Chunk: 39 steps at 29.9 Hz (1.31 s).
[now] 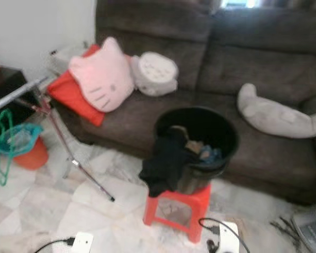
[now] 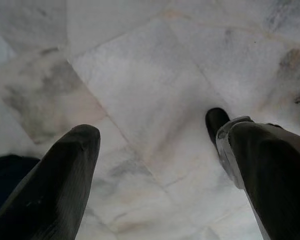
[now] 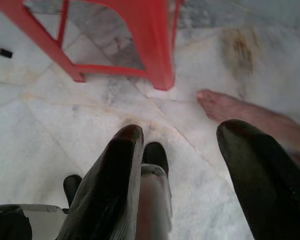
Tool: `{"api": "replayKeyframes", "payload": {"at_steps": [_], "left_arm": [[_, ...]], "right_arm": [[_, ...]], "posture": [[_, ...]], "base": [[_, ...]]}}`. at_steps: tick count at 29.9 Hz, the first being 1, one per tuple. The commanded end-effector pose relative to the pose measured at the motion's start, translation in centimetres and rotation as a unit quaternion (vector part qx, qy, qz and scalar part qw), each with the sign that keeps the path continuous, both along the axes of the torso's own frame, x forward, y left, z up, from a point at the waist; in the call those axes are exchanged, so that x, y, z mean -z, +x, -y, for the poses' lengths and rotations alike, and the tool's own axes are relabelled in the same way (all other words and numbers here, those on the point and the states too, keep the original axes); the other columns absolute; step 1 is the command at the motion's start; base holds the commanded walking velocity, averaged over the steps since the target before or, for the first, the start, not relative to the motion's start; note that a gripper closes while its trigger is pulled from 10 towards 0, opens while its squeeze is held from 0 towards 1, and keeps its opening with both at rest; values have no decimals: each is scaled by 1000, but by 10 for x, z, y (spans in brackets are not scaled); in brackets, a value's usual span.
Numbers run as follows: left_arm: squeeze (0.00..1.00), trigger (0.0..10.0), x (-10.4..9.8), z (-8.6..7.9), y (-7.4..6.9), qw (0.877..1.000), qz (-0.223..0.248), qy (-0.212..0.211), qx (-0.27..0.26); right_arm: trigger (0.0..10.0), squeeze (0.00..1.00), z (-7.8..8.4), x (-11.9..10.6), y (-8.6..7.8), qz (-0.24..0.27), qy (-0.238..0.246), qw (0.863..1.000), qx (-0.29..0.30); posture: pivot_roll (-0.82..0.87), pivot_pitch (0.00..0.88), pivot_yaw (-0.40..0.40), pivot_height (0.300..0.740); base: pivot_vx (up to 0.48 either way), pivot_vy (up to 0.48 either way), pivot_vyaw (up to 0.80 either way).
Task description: Hang hanger
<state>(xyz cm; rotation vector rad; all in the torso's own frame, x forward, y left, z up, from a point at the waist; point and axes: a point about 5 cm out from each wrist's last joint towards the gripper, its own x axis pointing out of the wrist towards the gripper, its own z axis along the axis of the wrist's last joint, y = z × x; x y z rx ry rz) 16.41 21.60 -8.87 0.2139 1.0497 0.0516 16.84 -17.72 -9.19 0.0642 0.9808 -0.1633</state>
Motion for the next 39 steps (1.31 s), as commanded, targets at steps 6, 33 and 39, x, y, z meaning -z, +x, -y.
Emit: {"api": "replayKeyframes", "payload": {"at_steps": [6,33,39], "left_arm": [[0,10000,1,-1,-3,1000,-6,4,7],[0,10000,0,-1,-1,1000,-3,6,11],[0,10000,1,-2,-2,1000,-3,4,2]], "right_arm": [[10000,0,-2,0,1,1,3,1000,-3],[10000,0,-2,-2,4,12,-1,1000,4],[10000,0,-1,-2,4,11,-5,1000,4]], "posture": [[7,0,28,740],[11,0,26,740],[12,0,27,740]], "base": [[0,0,-675],[0,-29,-115],[0,-64,-600]]}}
